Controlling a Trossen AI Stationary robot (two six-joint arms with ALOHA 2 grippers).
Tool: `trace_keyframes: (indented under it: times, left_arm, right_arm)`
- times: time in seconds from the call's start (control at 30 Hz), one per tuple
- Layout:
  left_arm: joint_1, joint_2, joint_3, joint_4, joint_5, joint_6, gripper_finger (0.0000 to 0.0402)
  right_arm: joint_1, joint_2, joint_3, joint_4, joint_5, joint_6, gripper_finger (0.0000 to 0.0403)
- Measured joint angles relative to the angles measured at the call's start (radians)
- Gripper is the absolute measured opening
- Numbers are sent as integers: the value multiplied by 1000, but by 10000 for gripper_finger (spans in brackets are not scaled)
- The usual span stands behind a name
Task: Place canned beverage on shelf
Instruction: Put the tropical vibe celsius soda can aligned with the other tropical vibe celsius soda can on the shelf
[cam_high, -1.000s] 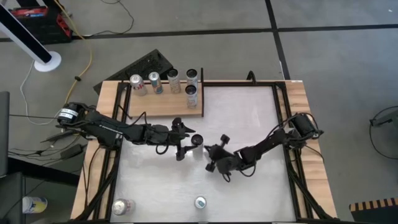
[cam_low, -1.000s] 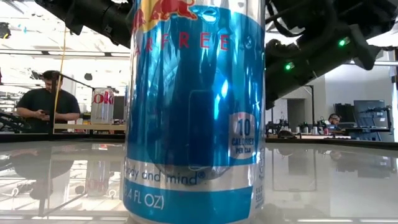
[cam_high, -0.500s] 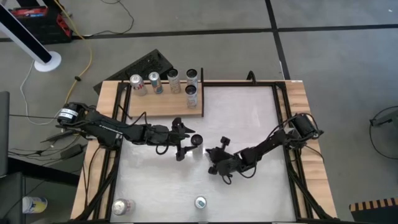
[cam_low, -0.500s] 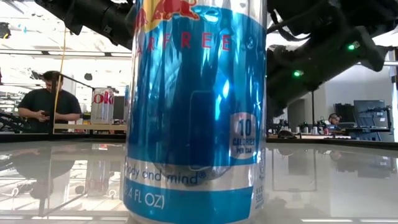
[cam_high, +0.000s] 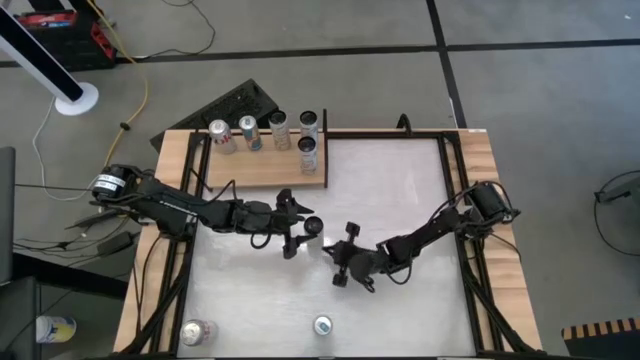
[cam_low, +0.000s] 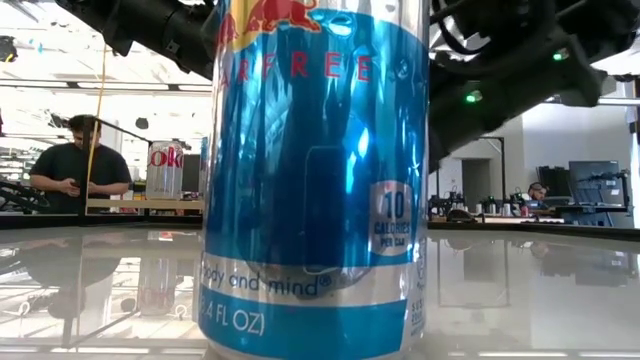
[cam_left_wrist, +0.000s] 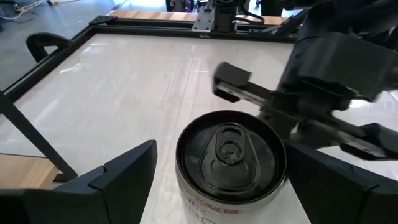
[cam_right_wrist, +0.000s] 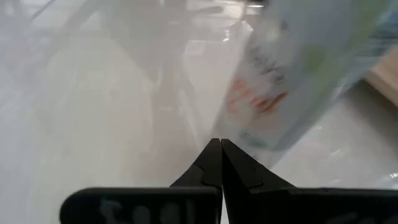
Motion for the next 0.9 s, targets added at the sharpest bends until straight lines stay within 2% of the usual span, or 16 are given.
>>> trace_keyframes:
  times: [0.23, 0.7, 0.9]
  left_arm:
    - [0, 0, 0, -19, 0, -2, 328]
    - [0, 0, 0, -23, 0, -48, 325]
    - [0, 0, 0, -21, 24, -39, 283]
  right_arm:
    - [12, 0, 0, -75, 2, 6, 22]
    - [-1, 0, 0, -82, 4, 31, 22]
    - [-1, 0, 0, -82, 4, 31, 22]
